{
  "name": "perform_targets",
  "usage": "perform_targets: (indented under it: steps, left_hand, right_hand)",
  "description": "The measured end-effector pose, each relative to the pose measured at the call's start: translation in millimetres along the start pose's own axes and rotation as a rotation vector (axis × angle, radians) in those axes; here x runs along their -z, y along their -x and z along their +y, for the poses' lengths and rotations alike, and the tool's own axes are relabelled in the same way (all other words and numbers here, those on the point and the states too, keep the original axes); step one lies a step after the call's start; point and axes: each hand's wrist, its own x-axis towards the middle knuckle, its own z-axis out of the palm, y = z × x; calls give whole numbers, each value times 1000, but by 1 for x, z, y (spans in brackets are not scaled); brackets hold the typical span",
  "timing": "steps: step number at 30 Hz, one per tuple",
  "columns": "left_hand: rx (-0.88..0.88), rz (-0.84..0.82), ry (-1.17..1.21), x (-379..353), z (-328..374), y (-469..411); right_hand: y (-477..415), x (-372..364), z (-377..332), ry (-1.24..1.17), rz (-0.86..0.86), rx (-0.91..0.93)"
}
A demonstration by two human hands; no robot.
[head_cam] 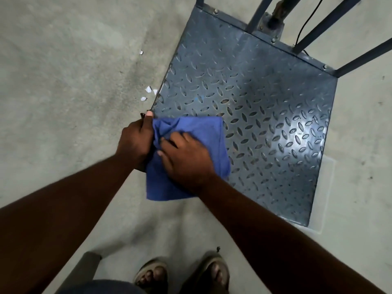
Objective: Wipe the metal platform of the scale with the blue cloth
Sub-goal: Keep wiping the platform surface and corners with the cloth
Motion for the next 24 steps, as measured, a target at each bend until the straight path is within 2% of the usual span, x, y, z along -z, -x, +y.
perform_targets:
  steps: [2,7,9,12,15,18,21,23,24]
  left_hand:
    - [10,-28,48,0,-2,-2]
    - [93,-80,270,1,-10,-8]
    - [117,-95,279,1,-10,-11]
    - [184,-115,345,4,-10,-14]
    - [192,-88,348,1,-11,-18]
    - [185,-57,349,0,-9,-18]
    - [171,11,275,-2,-8,-18]
    - [108,21,188,-4,-8,-13]
    - [55,24,165,-4,-7,-8]
  right_hand:
    - [25,8,32,83,-31,34]
    - [40,29,122,206,124,-578]
    - [22,20,120,210,139,-729]
    - [-20,8,94,146,160,-847]
    - [-57,-1,56,1,140,-754]
    - [-67,-14,11,58,50,-497]
    - [-39,-18,-8,51,-25,-304]
    - [-11,-14,6,48,-32,-264]
    - [3,-10,21,51,-17,-314]
